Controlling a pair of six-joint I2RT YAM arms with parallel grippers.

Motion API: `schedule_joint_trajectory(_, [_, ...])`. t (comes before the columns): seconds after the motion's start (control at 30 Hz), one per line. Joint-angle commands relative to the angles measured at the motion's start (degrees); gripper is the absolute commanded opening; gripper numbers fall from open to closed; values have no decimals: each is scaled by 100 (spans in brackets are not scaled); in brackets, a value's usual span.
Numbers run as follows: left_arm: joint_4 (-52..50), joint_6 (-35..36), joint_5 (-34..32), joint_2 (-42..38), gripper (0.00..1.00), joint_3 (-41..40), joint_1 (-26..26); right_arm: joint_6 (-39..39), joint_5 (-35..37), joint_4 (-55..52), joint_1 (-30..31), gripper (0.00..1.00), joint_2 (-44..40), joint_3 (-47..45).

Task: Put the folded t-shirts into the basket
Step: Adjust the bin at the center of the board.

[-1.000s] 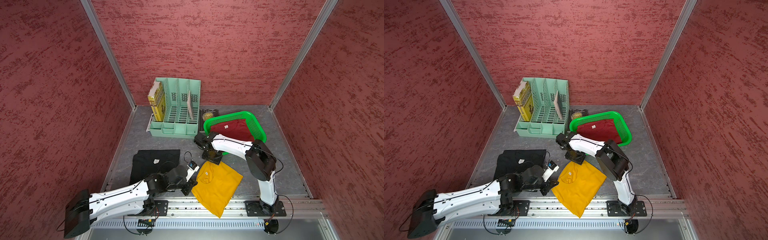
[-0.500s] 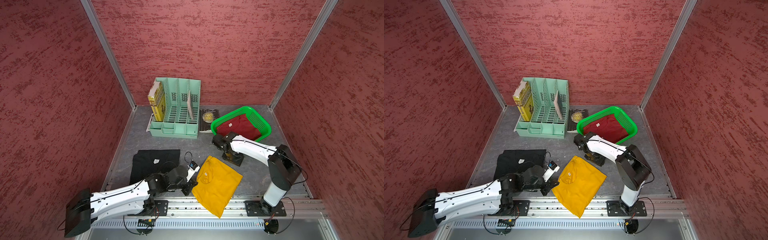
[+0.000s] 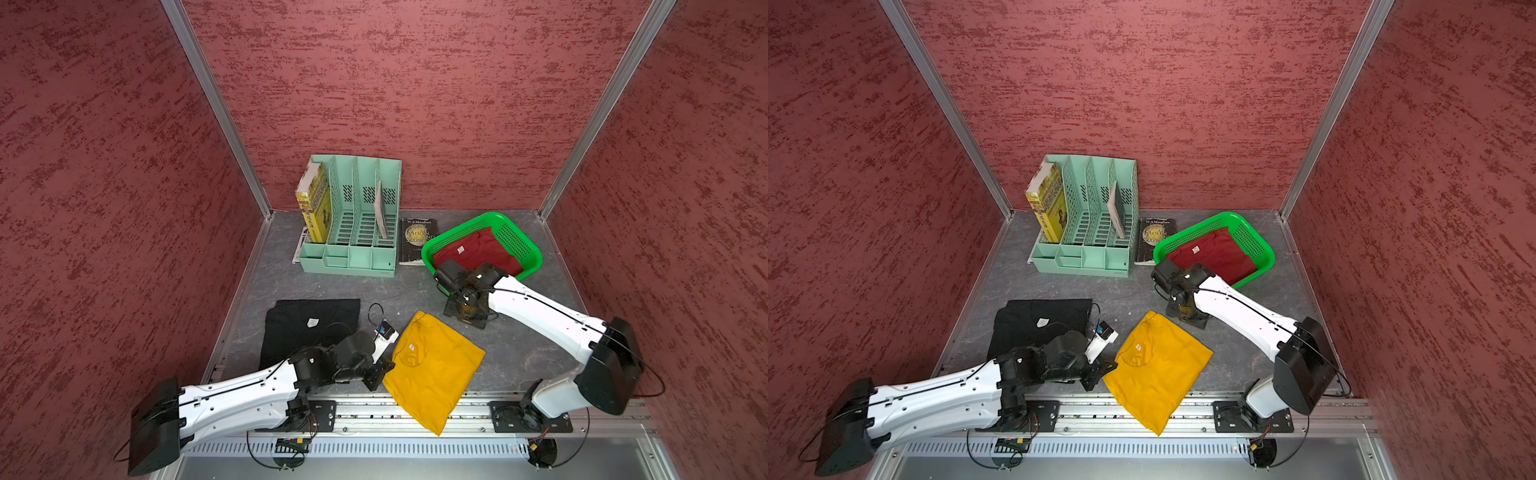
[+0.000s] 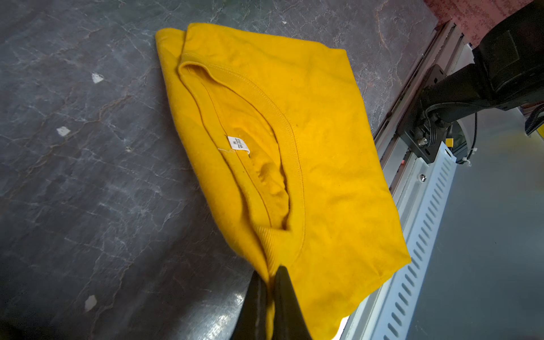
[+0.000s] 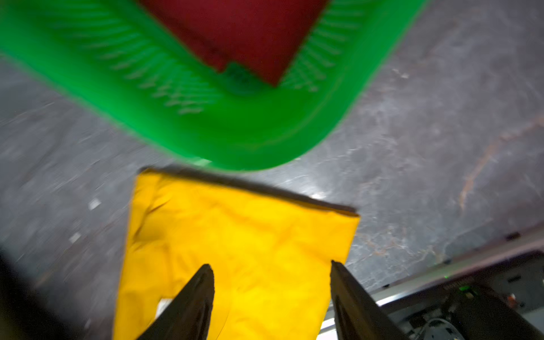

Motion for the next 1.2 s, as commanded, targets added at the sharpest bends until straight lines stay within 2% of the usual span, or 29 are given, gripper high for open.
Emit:
schedule_joint_trajectory(0.0, [-3, 63, -140, -121, 0, -25, 53, -1605, 58, 465, 114, 68, -14, 426])
schedule_joint_trajectory(0.13, [10, 39, -118, -133, 0, -52, 55, -3608, 125, 1618, 69, 70, 51, 130])
schedule_joint_trajectory(0.27, [-54, 13, -116, -76, 0, -20, 63, -4385, -231, 1715, -454, 70, 507, 468])
schedule_joint_trajectory(0.5, [-48, 4, -133, -38, 0, -38, 93, -4704, 44, 1763, -863, 62, 1551, 453])
schedule_joint_trajectory(0.6, [-65, -4, -145, -47, 0, -38, 106, -4715, -200, 1940, -938, 53, 1618, 262])
schedule_joint_trajectory(0.77, [-57, -18, -162, -80, 0, -49, 117, -4433, 7, 1740, -984, 28, 1309, -8])
schedule_joint_trajectory(0.87, [-95, -13, -163, -87, 0, -42, 125, -4171, 158, 1422, -986, 19, 1047, -244])
schedule_joint_trajectory(1.03, [15, -6, -136, -80, 0, -95, 149, -3917, 346, 1211, -1001, 15, 336, -819])
schedule_joint_trajectory(1.17, [80, 15, -84, -40, 0, -99, 159, -4592, -340, 1547, -994, 16, -92, -1193])
